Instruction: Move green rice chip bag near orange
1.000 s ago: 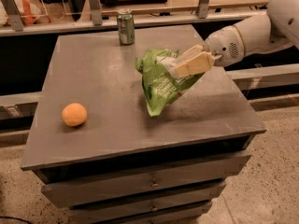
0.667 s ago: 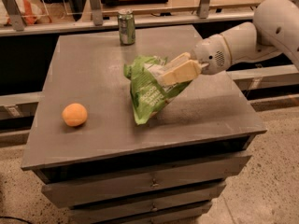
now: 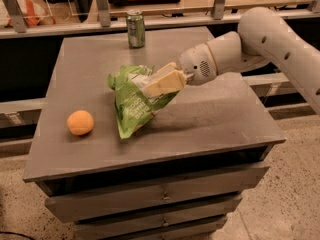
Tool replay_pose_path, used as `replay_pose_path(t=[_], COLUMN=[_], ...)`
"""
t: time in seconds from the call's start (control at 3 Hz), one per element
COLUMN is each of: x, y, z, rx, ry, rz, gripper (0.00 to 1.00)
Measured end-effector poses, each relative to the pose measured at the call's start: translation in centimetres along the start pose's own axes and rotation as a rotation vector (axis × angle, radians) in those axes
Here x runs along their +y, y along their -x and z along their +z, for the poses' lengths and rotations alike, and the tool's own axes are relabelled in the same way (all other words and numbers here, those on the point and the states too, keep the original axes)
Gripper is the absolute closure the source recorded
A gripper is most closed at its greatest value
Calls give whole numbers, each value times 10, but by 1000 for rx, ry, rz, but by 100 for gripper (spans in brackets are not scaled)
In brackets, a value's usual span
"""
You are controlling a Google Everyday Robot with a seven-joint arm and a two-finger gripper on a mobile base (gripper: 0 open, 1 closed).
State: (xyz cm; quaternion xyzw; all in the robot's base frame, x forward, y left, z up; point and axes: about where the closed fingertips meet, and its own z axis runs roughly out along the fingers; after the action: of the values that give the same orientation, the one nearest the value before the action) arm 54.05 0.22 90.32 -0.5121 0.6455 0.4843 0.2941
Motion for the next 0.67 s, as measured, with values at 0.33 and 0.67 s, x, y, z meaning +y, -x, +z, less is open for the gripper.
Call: replay_pose_path(t=[0.33,0.67], x=[4,8], y=[5,3], z=[16,25], rx=[-4,-11], ry=[36,51], rz=[-2,5], gripper=[100,100])
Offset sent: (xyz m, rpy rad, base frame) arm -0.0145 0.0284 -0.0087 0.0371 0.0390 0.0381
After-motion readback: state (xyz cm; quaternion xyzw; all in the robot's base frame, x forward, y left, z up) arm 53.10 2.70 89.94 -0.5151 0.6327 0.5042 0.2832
